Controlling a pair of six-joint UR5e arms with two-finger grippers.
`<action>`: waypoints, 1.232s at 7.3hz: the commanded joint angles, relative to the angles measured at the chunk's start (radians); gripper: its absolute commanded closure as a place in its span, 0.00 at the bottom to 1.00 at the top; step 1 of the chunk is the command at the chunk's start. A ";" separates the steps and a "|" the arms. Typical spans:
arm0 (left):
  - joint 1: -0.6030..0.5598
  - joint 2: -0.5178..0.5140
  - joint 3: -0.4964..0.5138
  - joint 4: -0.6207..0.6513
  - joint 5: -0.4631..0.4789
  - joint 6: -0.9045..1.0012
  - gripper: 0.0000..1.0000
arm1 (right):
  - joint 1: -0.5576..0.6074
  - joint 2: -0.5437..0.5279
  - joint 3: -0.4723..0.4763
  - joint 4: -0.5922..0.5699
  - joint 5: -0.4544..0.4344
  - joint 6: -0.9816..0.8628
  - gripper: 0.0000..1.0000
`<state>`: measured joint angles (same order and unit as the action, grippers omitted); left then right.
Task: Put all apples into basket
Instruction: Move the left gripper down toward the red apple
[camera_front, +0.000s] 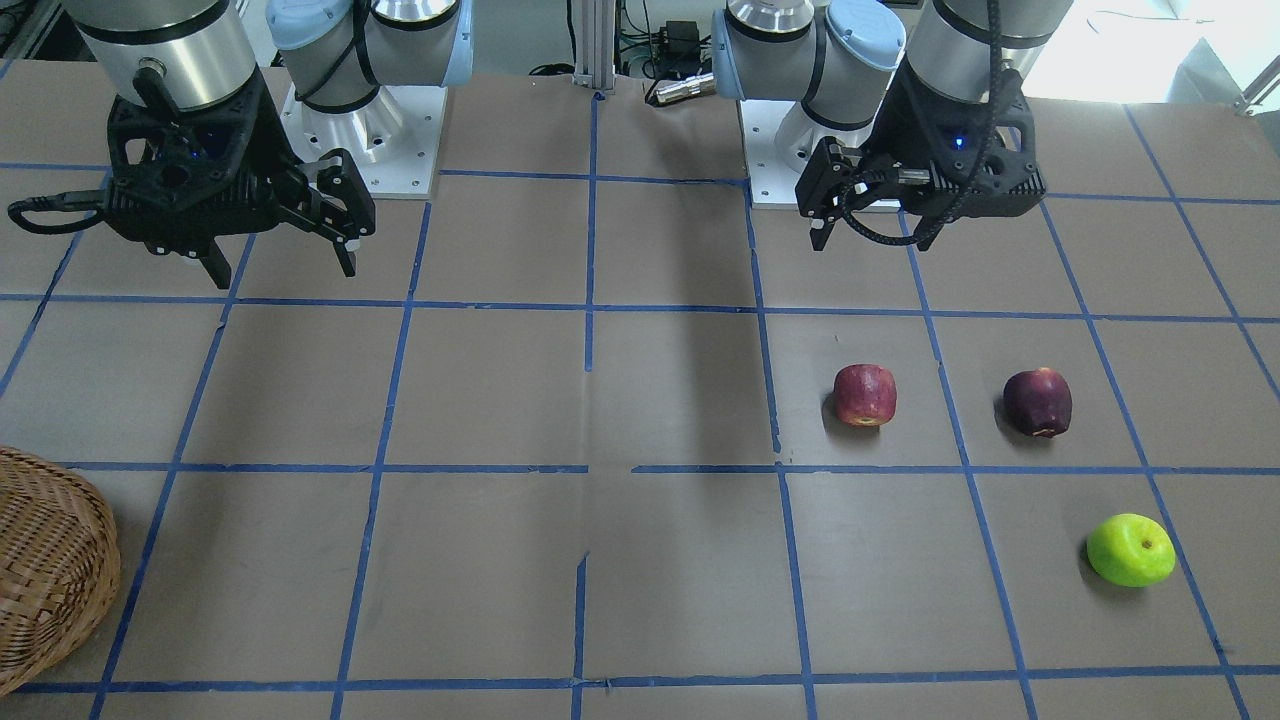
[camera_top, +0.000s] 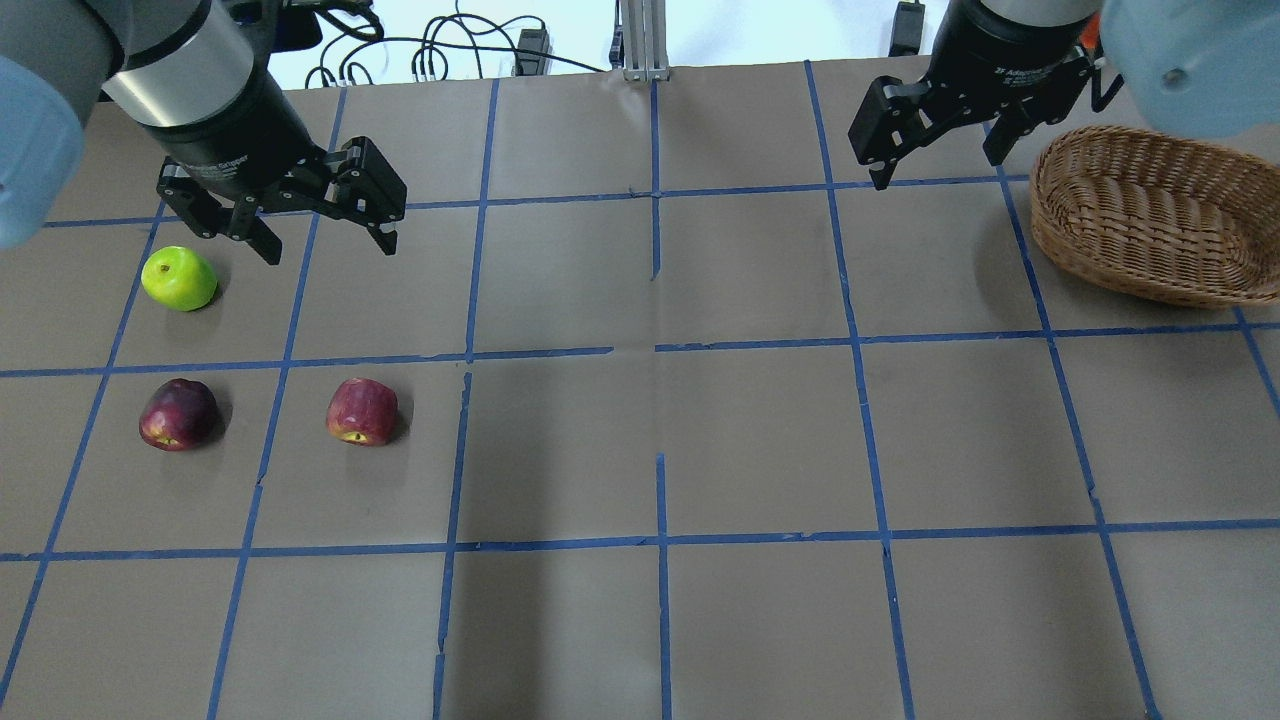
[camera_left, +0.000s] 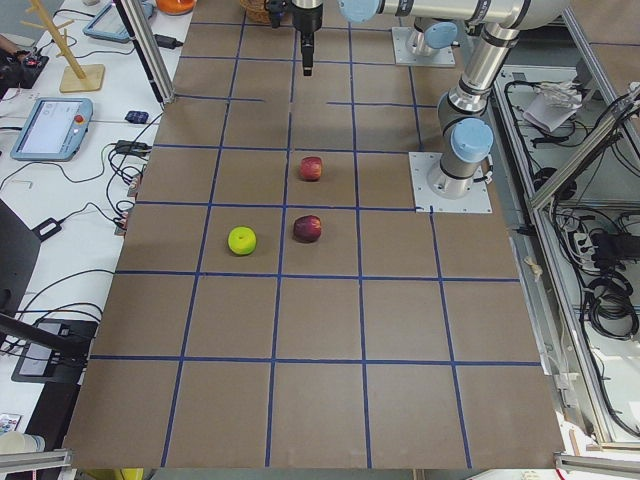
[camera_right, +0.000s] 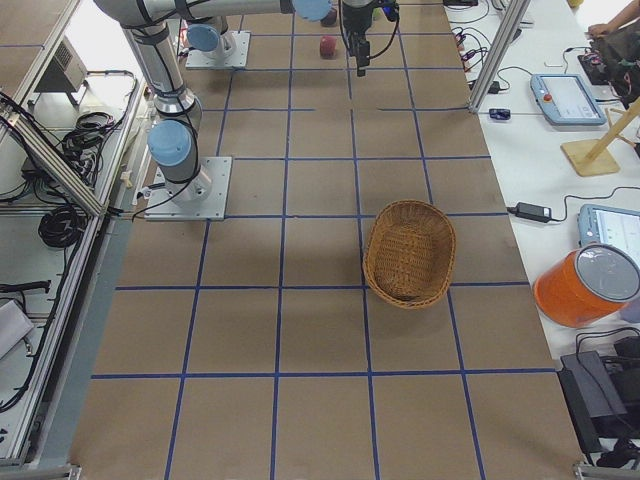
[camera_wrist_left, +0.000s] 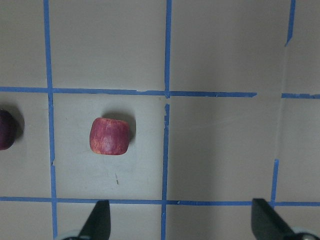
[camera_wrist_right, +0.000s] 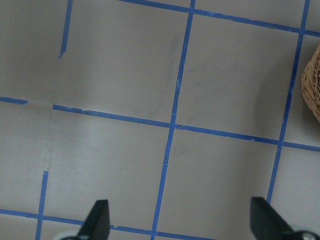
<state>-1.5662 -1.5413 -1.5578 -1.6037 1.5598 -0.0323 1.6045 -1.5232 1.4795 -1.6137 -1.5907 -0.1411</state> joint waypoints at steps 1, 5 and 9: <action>0.002 0.003 -0.002 0.001 0.003 0.000 0.00 | 0.000 0.000 0.001 0.002 0.000 0.000 0.00; 0.012 -0.032 -0.074 0.034 0.008 0.085 0.00 | 0.000 0.000 0.002 0.003 0.000 0.000 0.00; 0.187 -0.163 -0.436 0.547 0.009 0.334 0.00 | 0.000 -0.002 0.005 0.002 0.000 0.000 0.00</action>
<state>-1.4213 -1.6562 -1.8889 -1.2081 1.5683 0.2299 1.6045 -1.5240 1.4833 -1.6110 -1.5907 -0.1411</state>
